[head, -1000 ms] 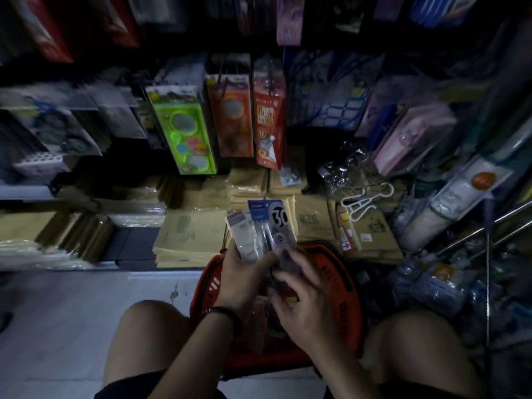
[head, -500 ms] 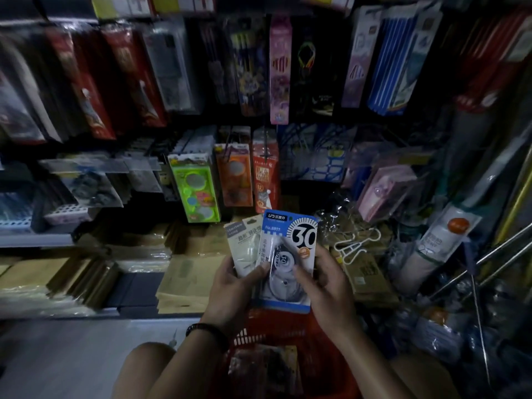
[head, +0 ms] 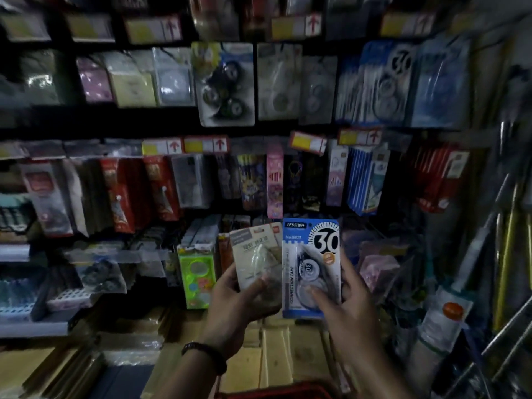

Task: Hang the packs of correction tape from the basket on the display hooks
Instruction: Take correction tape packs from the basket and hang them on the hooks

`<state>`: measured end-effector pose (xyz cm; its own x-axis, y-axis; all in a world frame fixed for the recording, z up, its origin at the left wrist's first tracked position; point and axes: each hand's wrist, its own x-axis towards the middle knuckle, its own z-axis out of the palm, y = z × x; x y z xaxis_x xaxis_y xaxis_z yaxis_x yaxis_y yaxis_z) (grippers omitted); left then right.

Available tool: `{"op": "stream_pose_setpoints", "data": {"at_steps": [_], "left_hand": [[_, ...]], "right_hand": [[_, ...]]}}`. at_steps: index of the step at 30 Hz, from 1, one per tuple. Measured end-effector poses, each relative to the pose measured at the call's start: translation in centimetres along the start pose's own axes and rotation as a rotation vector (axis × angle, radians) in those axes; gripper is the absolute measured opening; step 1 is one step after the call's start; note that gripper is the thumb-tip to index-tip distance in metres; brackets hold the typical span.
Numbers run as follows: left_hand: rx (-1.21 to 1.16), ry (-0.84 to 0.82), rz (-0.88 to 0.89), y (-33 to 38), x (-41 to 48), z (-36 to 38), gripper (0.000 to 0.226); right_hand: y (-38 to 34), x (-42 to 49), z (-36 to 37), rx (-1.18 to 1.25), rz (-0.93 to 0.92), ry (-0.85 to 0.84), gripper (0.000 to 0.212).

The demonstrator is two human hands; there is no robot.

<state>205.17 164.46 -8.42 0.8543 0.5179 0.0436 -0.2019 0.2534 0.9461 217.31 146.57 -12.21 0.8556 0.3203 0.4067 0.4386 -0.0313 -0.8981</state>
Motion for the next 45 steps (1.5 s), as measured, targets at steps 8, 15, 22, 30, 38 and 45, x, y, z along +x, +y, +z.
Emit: {"op": "stream_pose_setpoints", "data": {"at_steps": [8, 15, 22, 30, 38, 45], "left_hand": [[0.059, -0.064, 0.151, 7.9, 4.7, 4.4, 0.042], [0.09, -0.103, 0.283, 13.3, 8.9, 8.6, 0.035], [0.036, -0.2, 0.279, 17.7, 12.8, 12.5, 0.036], [0.058, -0.222, 0.332, 19.8, 16.7, 15.9, 0.037], [0.142, -0.106, 0.435, 20.2, 19.2, 17.8, 0.03], [0.168, -0.105, 0.49, 21.0, 20.4, 18.7, 0.037]], "right_hand": [[-6.9, 6.0, -1.3, -0.19, -0.206, 0.054, 0.068], [-11.5, 11.7, -3.5, -0.188, -0.314, 0.009, 0.103], [-15.0, 17.3, -6.9, -0.3, -0.37, 0.184, 0.093], [-15.1, 24.3, -11.4, -0.385, -0.348, 0.343, 0.084], [-14.9, 29.3, -12.1, -0.488, -0.429, 0.433, 0.074], [-14.9, 31.9, -11.5, -0.424, -0.448, 0.477, 0.072]]}}
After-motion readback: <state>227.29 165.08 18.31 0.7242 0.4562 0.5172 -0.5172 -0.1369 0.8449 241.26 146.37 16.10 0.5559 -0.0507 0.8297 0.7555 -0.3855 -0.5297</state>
